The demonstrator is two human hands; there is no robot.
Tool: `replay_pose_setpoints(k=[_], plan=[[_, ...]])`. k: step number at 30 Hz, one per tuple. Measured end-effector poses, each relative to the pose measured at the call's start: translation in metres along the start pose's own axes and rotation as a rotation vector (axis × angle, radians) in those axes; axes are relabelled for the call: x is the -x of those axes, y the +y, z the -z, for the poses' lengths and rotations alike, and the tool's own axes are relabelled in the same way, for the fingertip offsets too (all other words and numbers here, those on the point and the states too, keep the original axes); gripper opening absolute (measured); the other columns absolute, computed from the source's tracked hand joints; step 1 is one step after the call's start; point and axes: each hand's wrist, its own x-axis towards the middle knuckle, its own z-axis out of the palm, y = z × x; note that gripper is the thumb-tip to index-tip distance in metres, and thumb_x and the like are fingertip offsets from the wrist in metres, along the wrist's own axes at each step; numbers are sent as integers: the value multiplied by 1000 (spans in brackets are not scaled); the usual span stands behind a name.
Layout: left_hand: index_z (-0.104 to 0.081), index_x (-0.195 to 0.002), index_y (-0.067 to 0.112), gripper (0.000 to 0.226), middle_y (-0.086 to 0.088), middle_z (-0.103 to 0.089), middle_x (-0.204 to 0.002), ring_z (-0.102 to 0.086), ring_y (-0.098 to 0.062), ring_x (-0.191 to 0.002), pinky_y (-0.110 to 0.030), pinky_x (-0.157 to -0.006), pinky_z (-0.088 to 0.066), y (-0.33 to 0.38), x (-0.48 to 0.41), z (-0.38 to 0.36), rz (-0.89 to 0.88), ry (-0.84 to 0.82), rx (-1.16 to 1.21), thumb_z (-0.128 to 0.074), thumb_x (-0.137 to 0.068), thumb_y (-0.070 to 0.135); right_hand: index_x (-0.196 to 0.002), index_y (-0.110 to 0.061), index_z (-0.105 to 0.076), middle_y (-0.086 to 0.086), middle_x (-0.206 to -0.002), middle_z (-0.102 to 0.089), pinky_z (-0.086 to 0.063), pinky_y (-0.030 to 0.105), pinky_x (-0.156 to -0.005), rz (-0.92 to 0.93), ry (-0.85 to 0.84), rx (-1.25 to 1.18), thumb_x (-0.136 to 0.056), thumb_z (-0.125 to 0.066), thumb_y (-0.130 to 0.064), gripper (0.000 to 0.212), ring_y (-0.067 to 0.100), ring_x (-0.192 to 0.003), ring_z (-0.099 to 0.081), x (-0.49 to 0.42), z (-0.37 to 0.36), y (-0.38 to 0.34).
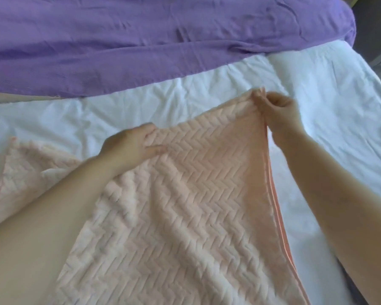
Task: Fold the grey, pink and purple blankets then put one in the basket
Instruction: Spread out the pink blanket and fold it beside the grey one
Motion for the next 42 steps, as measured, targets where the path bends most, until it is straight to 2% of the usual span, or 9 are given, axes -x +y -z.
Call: replay_pose_setpoints(k=[5,10,14,17,20,25,31,36,42], plan=[[-56,-111,34,34,13,-62,-108,-57,-21,-96,-33,-80,-38,28,-45,9,-234,259,-61,-63,-83,51,-71,-25,-66,-19,-55,-56,-40,11,-54,149,239,213,-89,-63,-39,23,-8,-51,-48,-35,25,-10],[-49,-126,34,50,9,-58,-123,-53,-24,-116,-40,-95,-33,6,-61,-25,125,-112,-278,-45,-87,65,-105,-26,-65,-5,-76,-58,-44,23,-60,-337,-114,527,-90,-61,-40,21,12,-64,-53,-47,34,36],[-64,-88,28,16,1,-67,-95,-62,-19,-85,-30,-76,-50,-8,-58,-39,170,-298,104,-63,-87,43,-100,-21,-68,-5,-77,-61,-52,34,-70,-338,-148,605,-86,-65,-34,20,17,-73,-58,-49,37,50],[-56,-76,18,18,-3,-62,-80,-59,-30,-80,-35,-71,-46,-5,-64,-39,74,-84,122,-59,-91,26,-93,-17,-63,-5,-70,-56,-46,28,-58,-185,58,574,-89,-60,-30,13,18,-65,-54,-59,36,49],[-56,-86,16,14,1,-59,-87,-53,-25,-82,-34,-73,-41,-7,-69,-24,59,248,177,-53,-94,27,-105,-13,-60,1,-89,-58,-46,32,-71,-167,175,602,-89,-59,-27,21,23,-82,-55,-64,38,54],[-60,-88,22,8,5,-59,-97,-58,-26,-88,-38,-81,-44,-61,-34,4,130,219,74,-59,-89,30,-122,-20,-47,7,-131,-44,-34,39,-96,-52,282,827,-90,-49,-24,32,28,-120,-42,-41,7,55],[-67,-108,24,22,-6,-57,-127,-47,-40,-115,-47,-96,-35,-154,29,51,378,348,-213,-60,-88,31,-115,-18,-59,4,-128,-51,-30,31,-99,160,-139,830,-88,-57,-18,27,25,-121,-42,5,-105,37],[-50,-129,39,45,9,-26,-155,-28,-32,-134,-40,-107,-25,-207,50,65,512,79,-247,-51,-89,19,-110,-29,-62,-13,-113,-53,-44,36,-95,114,-554,710,-87,-60,-40,25,18,-112,-54,53,-194,34],[-58,-107,30,19,0,-53,-127,-44,-33,-117,-41,-94,-34,-229,42,80,448,78,-280,-53,-89,31,-113,-39,-58,-24,-102,-56,-42,34,-97,95,-901,747,-60,-67,-75,65,7,-102,-56,83,-235,19]])
